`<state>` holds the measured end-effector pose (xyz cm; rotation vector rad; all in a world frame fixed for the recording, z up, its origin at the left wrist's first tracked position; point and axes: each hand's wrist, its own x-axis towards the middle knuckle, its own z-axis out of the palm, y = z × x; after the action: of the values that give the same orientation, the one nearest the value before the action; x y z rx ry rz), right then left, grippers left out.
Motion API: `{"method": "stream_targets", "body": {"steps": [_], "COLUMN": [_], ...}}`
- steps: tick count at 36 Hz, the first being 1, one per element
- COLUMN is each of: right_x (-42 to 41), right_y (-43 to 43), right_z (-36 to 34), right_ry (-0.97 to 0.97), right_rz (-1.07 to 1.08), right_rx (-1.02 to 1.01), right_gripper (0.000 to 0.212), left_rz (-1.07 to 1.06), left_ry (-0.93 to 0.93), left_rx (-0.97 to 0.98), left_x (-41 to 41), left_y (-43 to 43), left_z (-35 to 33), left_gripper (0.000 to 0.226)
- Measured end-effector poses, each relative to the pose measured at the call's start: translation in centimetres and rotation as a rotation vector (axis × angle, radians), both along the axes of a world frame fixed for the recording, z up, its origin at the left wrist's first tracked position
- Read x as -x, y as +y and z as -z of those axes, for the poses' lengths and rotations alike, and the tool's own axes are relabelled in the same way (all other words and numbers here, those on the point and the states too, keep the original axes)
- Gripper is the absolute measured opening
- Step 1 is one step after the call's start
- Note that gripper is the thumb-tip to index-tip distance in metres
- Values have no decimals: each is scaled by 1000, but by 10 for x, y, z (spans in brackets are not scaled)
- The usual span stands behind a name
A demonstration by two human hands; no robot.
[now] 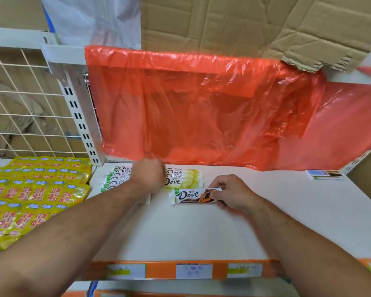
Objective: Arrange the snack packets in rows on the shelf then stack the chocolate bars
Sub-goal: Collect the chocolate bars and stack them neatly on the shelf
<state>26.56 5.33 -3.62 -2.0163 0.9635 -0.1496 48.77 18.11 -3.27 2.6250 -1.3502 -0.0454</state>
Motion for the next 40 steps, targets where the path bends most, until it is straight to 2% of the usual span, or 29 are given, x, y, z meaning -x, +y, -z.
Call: {"method": "stream_targets", "body": {"steps": [6,20,24,30,35,40], "right_x": [-5,-8,-9,-15,-22,-29], "right_y": [6,7,7,10,20,29], "right_z": [4,9,7,3,2,2], "right_ry": [-8,-23,-11,-14,-28,-39], "right_rz": [32,57,26,-31,-84,-137], "right_rx": [-7,-41,-48,-53,-11,39], "right_gripper": [17,16,13,11,12,9], "left_rz": [44,88,85,37,28,-29], "left_ry": [-23,-115,-174,-129,-138,-134], "left_rx": [-69,-83,-56,80,193,191], "left_x": [-8,-12,-8,-5,-3,0], "left_y": [-3,-10,-5,7,24,41], "left_z": [4,11,12,10,7,2], "left_gripper": [21,15,11,28,30,37]}}
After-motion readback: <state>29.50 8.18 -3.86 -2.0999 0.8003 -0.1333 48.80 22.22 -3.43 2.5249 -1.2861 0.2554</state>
